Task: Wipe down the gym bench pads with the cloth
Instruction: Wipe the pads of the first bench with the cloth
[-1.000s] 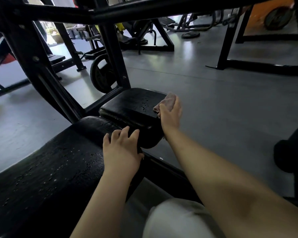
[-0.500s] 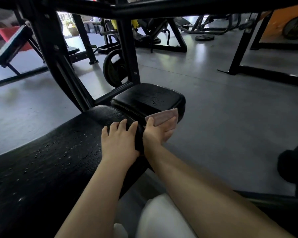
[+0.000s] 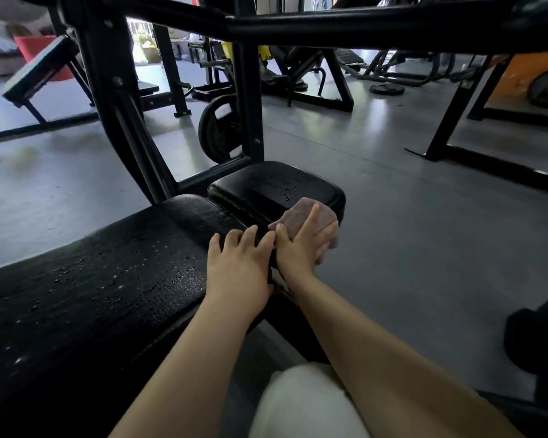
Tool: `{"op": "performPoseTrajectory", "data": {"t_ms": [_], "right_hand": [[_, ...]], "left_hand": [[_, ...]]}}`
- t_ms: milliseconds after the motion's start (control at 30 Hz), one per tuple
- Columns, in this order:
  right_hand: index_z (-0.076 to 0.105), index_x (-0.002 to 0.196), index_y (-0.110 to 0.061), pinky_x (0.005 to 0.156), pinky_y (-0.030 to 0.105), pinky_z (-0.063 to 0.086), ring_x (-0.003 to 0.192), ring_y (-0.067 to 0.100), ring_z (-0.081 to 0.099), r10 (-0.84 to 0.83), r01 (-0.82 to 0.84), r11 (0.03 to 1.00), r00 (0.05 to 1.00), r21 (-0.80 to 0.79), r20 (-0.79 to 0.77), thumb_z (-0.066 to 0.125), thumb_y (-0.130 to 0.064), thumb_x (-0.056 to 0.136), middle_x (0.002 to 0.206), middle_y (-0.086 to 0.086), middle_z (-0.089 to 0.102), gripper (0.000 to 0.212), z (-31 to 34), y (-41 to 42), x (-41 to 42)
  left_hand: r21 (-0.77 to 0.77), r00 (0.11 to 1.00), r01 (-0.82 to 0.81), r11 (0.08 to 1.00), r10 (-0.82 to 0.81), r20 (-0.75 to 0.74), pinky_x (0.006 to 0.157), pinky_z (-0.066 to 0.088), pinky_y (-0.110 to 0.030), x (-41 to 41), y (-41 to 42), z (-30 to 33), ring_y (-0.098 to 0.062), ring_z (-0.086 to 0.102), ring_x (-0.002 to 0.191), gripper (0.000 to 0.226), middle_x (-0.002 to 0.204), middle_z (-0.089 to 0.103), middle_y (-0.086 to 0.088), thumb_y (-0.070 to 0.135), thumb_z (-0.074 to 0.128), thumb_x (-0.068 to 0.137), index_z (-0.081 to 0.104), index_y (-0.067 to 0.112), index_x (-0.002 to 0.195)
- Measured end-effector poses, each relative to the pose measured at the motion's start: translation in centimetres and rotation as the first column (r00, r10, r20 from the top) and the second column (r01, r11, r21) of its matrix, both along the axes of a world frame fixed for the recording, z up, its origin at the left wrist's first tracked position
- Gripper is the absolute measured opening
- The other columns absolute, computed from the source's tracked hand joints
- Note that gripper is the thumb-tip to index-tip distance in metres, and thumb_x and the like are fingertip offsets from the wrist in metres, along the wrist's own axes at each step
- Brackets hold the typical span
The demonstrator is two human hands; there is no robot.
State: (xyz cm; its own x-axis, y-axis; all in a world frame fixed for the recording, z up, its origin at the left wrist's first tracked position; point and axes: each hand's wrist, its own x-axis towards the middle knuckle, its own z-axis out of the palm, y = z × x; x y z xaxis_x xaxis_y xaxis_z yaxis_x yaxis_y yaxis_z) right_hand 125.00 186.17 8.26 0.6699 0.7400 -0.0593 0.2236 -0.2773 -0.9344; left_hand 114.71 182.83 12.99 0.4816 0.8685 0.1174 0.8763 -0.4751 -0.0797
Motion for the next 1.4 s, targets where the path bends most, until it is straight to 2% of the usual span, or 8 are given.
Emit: {"op": "performPoseTrajectory", "data": {"t_ms": [167,300,400,533,767,967,1133,1400], "right_hand": [[0.001,0.151,-0.032,0.112,0.054,0.014,0.143,0.042,-0.006,-0.044,0.047,0.994,0.999,-0.099,0.028,0.044,-0.037,0.097,0.157,0.007,-0.022,0.069,1.4,2.6,4.5],[0.013,0.15,-0.03,0.114,0.049,0.01,0.144,0.036,-0.003,0.105,-0.054,0.982,0.953,-0.182,0.284,0.046,-0.042,0.095,0.158,0.006,-0.013,0.065,1.6,4.0,8.8],[0.02,0.148,-0.027,0.116,0.048,0.014,0.142,0.037,0.007,0.287,-0.141,0.94,0.822,-0.312,0.492,0.041,-0.051,0.092,0.158,0.01,0.001,0.064,2.1,5.4,11.4],[0.001,0.152,-0.029,0.117,0.052,0.001,0.146,0.031,-0.006,0.537,-0.21,0.808,0.648,-0.55,0.54,0.021,-0.059,0.096,0.159,0.008,-0.01,0.066,3.0,7.2,12.7],[0.004,0.151,-0.035,0.113,0.051,-0.012,0.144,0.024,-0.018,0.688,-0.337,0.724,0.296,-0.601,0.663,0.014,-0.051,0.1,0.16,-0.003,-0.01,0.055,3.7,2.4,10.3],[0.004,0.15,-0.04,0.115,0.054,-0.002,0.146,0.021,-0.011,0.735,-0.381,0.675,0.263,-0.633,0.625,0.004,-0.067,0.089,0.159,-0.011,-0.007,0.066,3.5,4.2,13.6],[0.0,0.149,-0.045,0.114,0.055,0.003,0.146,0.029,0.001,0.713,-0.239,0.687,0.403,-0.686,0.574,0.016,-0.058,0.096,0.16,-0.006,-0.006,0.056,5.1,8.2,12.1],[-0.005,0.147,-0.046,0.114,0.048,-0.012,0.145,0.021,-0.016,0.792,-0.37,0.597,0.135,-0.712,0.595,0.017,-0.055,0.098,0.158,-0.011,-0.013,0.054,4.8,4.2,10.4]], "left_hand": [[-0.071,1.0,-0.021,0.997,0.022,0.008,0.116,0.005,-0.046,1.6,0.5,0.0,-0.022,0.011,0.143,0.08,0.158,0.009,0.002,0.05,0.056,0.087,0.01,0.028,0.149],[-0.073,1.0,-0.018,0.997,0.019,0.022,0.115,0.003,-0.046,2.3,1.1,0.2,-0.021,0.015,0.141,0.068,0.152,0.025,0.006,0.054,0.051,0.088,0.023,0.027,0.144],[-0.055,0.998,-0.01,0.998,0.014,0.067,0.115,0.003,-0.045,2.2,1.8,0.7,-0.018,0.022,0.139,0.053,0.145,0.037,0.011,0.052,0.047,0.092,0.035,0.031,0.138],[-0.092,0.992,-0.001,0.996,0.013,0.126,0.116,0.003,-0.043,1.7,2.2,0.7,-0.013,0.025,0.138,0.049,0.145,0.037,0.016,0.047,0.047,0.093,0.033,0.038,0.14],[-0.121,0.988,0.009,0.993,0.01,0.153,0.116,0.001,-0.044,1.5,2.2,0.8,-0.011,0.022,0.138,0.05,0.146,0.035,0.018,0.044,0.049,0.093,0.033,0.04,0.14],[-0.129,0.992,0.005,0.992,0.011,0.126,0.117,0.0,-0.046,1.2,2.0,0.3,-0.012,0.013,0.143,0.056,0.153,0.022,0.016,0.044,0.047,0.094,0.023,0.04,0.145],[-0.104,0.994,0.016,0.994,-0.005,0.108,0.116,-0.001,-0.045,0.9,2.1,0.3,-0.011,0.012,0.143,0.056,0.153,0.02,0.017,0.047,0.043,0.095,0.019,0.041,0.145],[-0.087,0.991,0.038,0.995,-0.027,0.131,0.117,0.005,-0.041,0.6,2.3,-0.2,-0.009,0.012,0.142,0.055,0.153,0.019,0.02,0.05,0.041,0.095,0.018,0.043,0.145]]}}
